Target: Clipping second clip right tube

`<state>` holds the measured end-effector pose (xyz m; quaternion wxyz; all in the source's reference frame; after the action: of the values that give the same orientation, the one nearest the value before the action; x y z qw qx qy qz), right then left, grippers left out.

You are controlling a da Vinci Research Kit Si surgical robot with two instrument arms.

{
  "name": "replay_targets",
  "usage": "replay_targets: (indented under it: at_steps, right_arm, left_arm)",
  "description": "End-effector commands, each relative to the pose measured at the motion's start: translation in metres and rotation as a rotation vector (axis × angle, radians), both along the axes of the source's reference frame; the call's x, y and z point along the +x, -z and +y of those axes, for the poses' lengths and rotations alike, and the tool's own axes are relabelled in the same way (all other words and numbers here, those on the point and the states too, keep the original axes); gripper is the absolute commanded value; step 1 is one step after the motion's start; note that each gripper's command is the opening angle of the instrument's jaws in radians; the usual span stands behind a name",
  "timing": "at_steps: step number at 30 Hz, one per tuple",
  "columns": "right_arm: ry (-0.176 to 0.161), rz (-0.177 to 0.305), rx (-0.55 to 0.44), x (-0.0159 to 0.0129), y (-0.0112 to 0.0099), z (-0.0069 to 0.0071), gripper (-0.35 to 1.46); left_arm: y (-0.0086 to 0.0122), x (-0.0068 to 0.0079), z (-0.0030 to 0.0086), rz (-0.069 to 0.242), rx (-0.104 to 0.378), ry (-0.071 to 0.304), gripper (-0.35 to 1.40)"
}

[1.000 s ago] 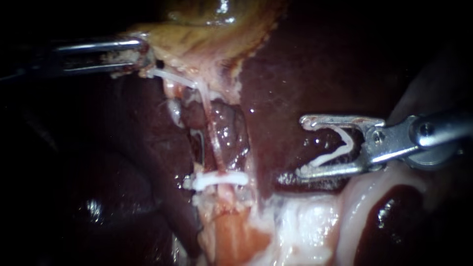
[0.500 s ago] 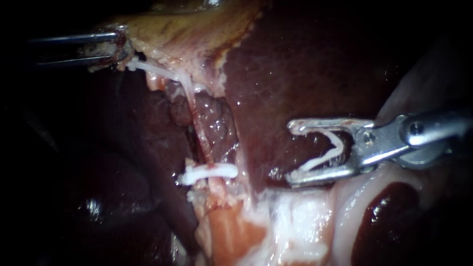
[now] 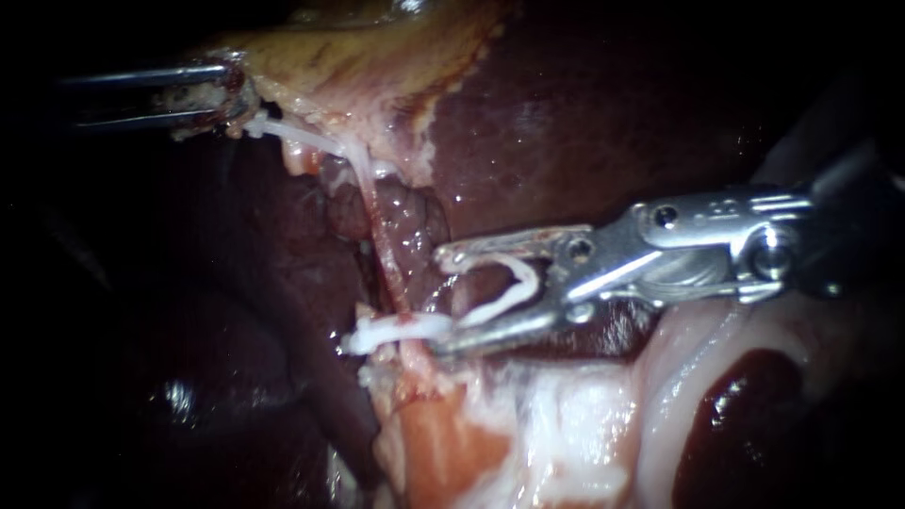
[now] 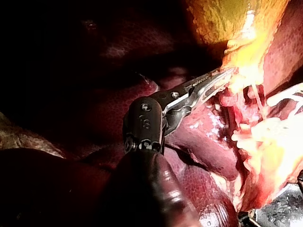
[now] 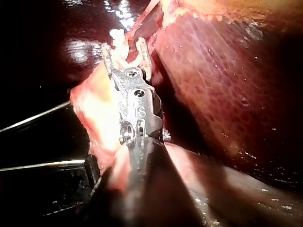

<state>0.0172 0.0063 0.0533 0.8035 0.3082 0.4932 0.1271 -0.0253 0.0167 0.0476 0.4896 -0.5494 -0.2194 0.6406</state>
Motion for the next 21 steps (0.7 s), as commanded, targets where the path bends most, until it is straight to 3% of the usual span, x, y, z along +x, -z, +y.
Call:
replay_targets:
  at_steps: [1, 9, 15, 21]
  right_arm:
    - [-0.003, -0.003, 0.004, 0.0003, -0.0003, 0.0, 0.46]
    - [-0.027, -0.018, 0.034, 0.0026, -0.0026, -0.0006, 0.46]
    - [-0.068, 0.041, 0.113, 0.0042, -0.0028, -0.0008, 0.45]
    - [-0.044, 0.094, 0.179, 0.0049, -0.0023, -0.0011, 0.45]
  left_arm:
    - [0.0, 0.0, 0.0, 0.0, 0.0, 0.0, -0.35]
    - [-0.0001, -0.0002, -0.0001, 0.001, -0.001, 0.001, -0.35]
    - [-0.0001, -0.0003, -0.0001, 0.001, -0.001, 0.001, -0.35]
    - [-0.0001, -0.0004, -0.0001, 0.002, -0.001, 0.002, -0.35]
